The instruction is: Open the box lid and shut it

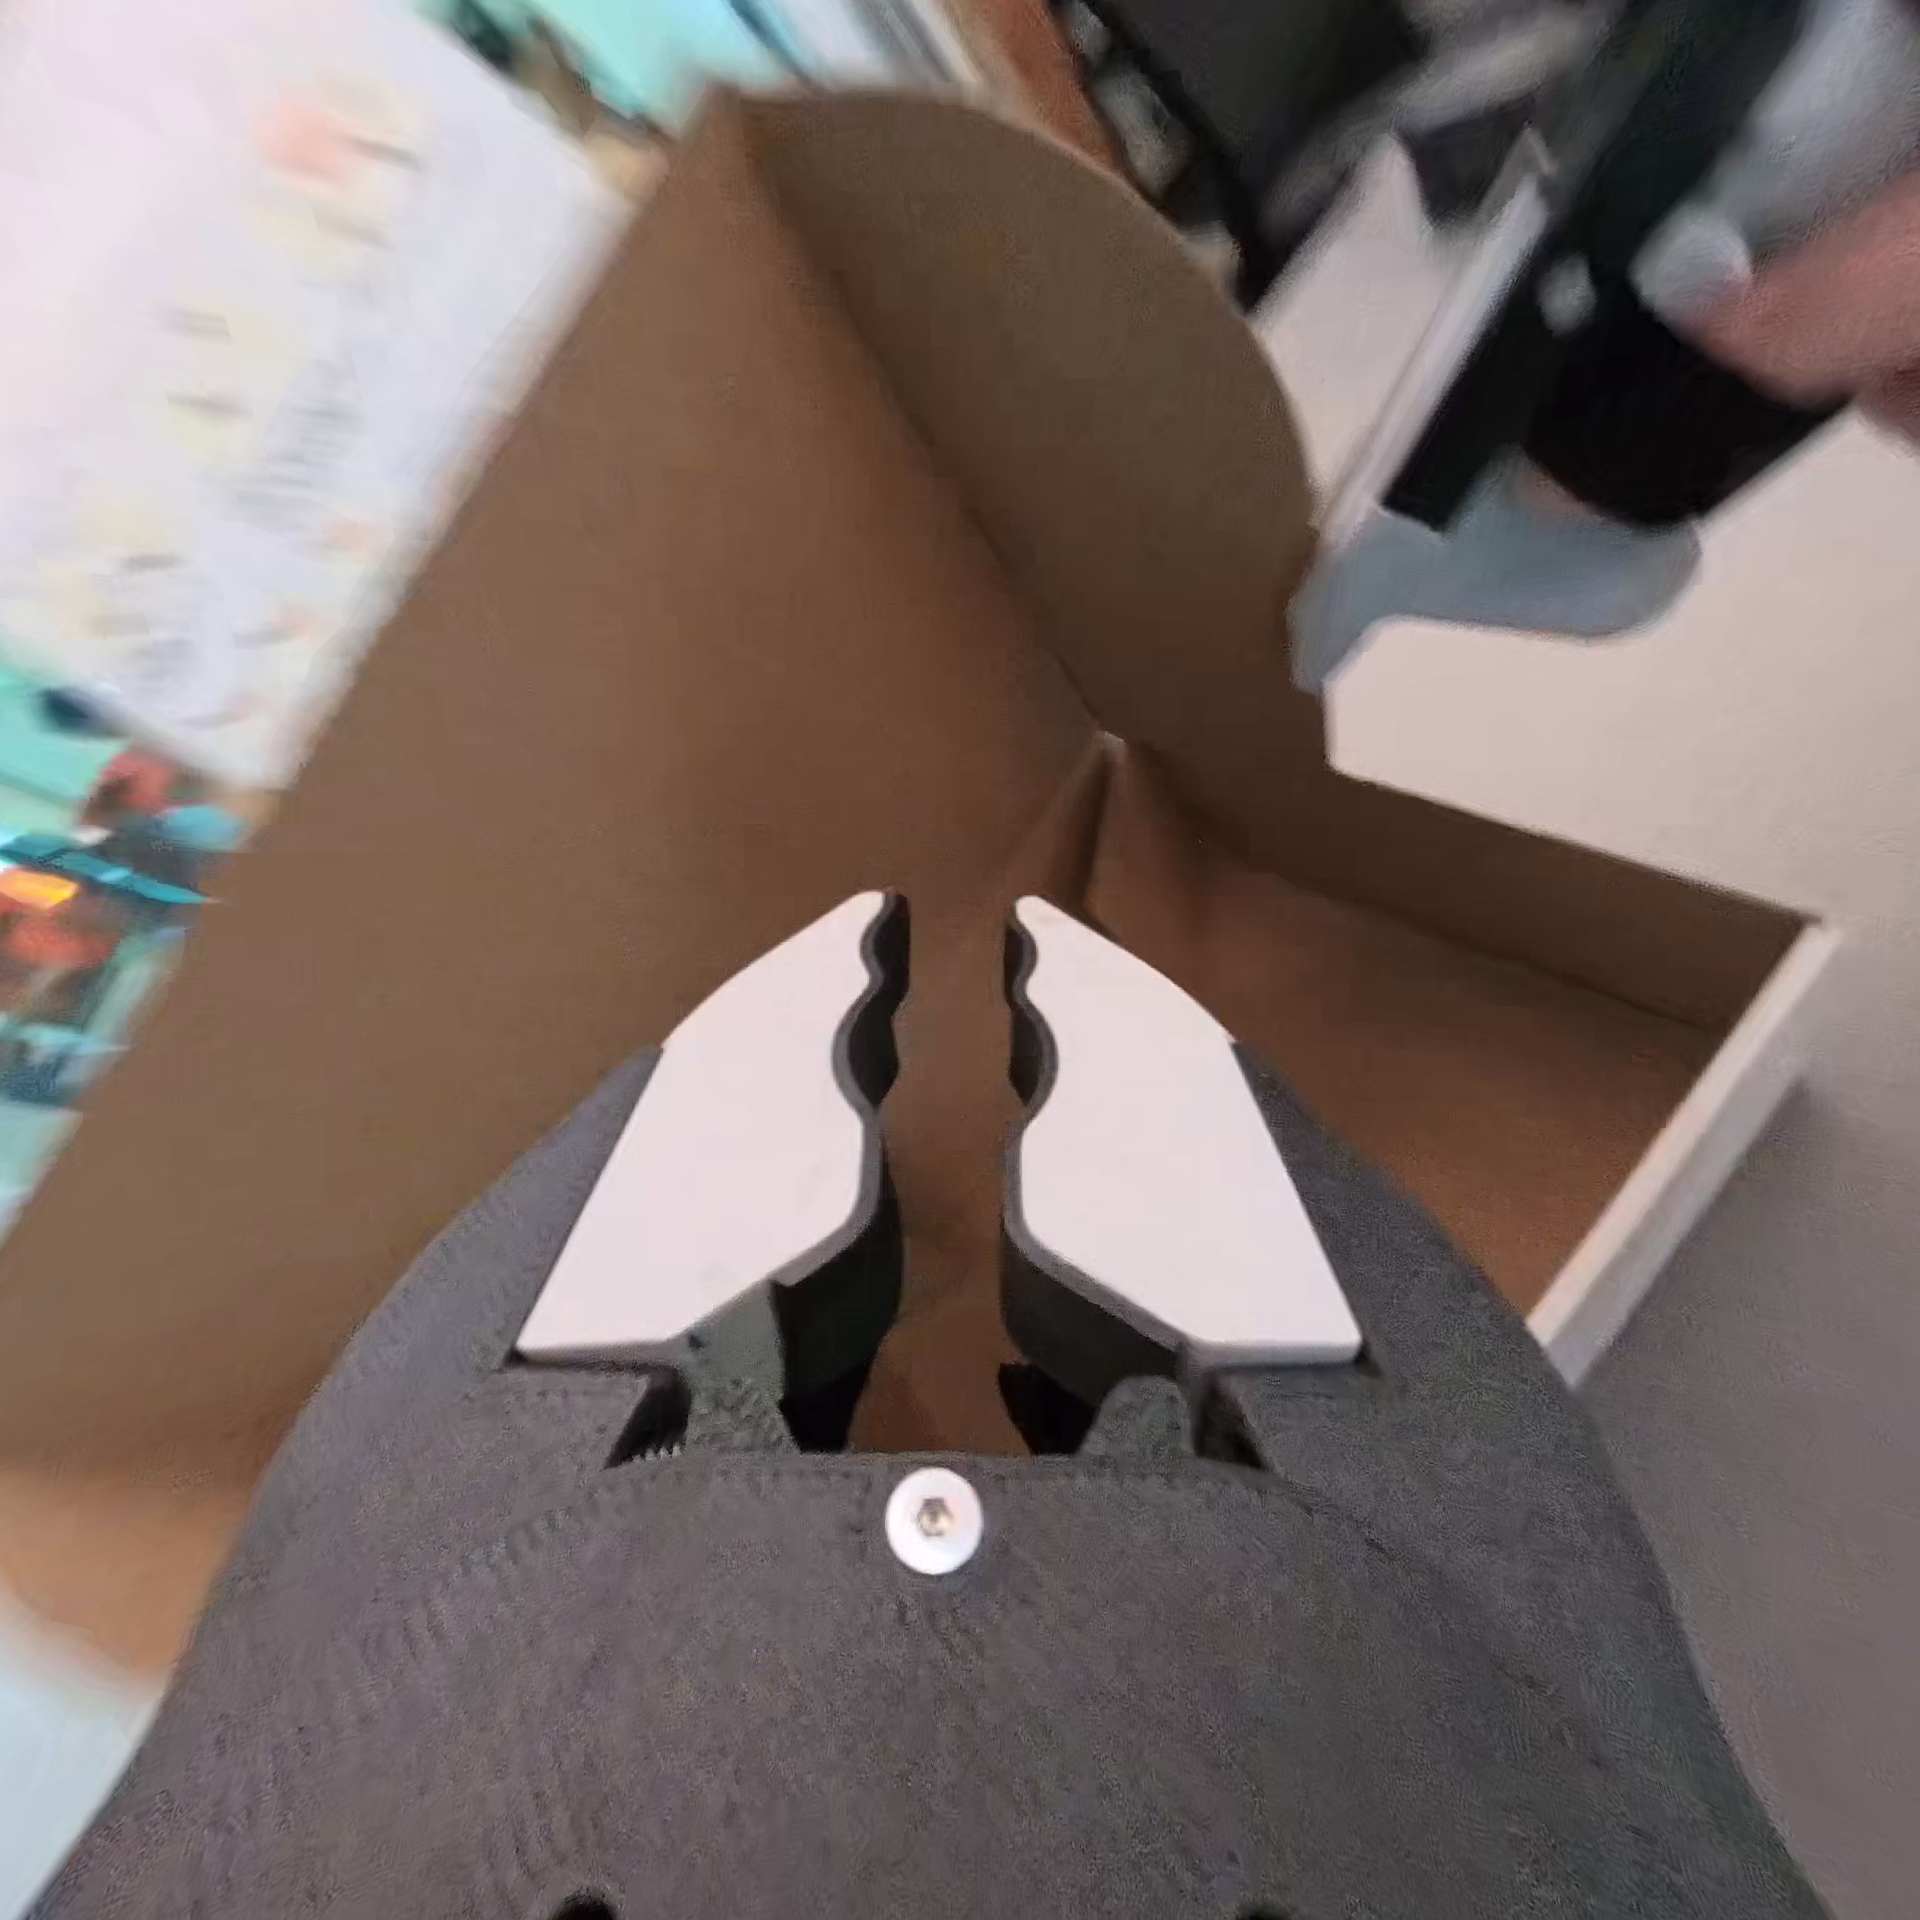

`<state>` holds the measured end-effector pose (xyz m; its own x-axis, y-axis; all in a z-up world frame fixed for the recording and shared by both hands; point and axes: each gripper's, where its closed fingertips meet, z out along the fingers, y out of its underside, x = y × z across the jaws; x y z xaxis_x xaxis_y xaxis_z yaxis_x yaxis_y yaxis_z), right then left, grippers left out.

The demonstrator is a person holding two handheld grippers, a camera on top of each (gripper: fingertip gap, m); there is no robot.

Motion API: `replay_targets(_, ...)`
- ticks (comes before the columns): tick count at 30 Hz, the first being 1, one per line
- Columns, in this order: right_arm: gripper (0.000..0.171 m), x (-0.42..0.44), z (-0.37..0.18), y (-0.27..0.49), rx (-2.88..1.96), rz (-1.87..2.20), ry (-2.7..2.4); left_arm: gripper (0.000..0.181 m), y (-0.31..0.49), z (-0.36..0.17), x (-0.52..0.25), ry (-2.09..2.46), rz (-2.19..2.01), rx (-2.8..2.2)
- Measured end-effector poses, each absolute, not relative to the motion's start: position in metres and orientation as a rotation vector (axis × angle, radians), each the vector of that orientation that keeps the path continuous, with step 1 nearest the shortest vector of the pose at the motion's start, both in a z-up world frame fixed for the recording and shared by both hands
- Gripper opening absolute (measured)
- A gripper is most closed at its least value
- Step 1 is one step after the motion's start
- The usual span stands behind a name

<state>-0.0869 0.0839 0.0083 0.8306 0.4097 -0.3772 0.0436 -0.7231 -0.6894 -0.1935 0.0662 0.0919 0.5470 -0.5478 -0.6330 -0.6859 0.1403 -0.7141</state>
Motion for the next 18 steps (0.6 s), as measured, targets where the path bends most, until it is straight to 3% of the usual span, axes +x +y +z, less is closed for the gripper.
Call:
replay_targets(4, 0.016, -0.087, 0.008, 0.083, -2.31, 0.675, -0.331, 0.039, 0.061, 0.158, -0.286, 0.636, 0.09, -1.525)
replay_targets(5, 0.016, -0.087, 0.008, 0.083, -2.31, 0.672, -0.333, 0.051, 0.067, 0.16, -0.309, 0.545, 0.059, -1.567)
replay_targets(7, 0.016, -0.087, 0.008, 0.082, -2.313, 0.663, -0.336, 0.071, 0.086, 0.154, -0.344, 0.417, 0.0, -1.662)
replay_targets(12, 0.016, -0.089, 0.004, 0.078, -2.34, 0.637, -0.361, 0.081, 0.131, 0.095, -0.386, 0.374, -0.038, -1.947)
replay_targets(13, 0.016, -0.089, 0.004, 0.078, -2.344, 0.631, -0.364, 0.08, 0.136, 0.085, -0.382, 0.41, -0.068, -1.975)
replay_targets(16, 0.014, -0.089, 0.0, 0.074, -2.373, 0.614, -0.385, 0.05, 0.147, 0.056, -0.38, 0.521, -0.062, -2.067)
replay_targets(17, 0.013, -0.088, -0.002, 0.071, -2.391, 0.606, -0.396, 0.027, 0.148, 0.049, -0.379, 0.566, -0.049, -2.084)
replay_targets(18, 0.012, -0.086, -0.005, 0.069, -2.409, 0.59, -0.401, 0.023, 0.148, 0.044, -0.379, 0.597, -0.03, -2.093)
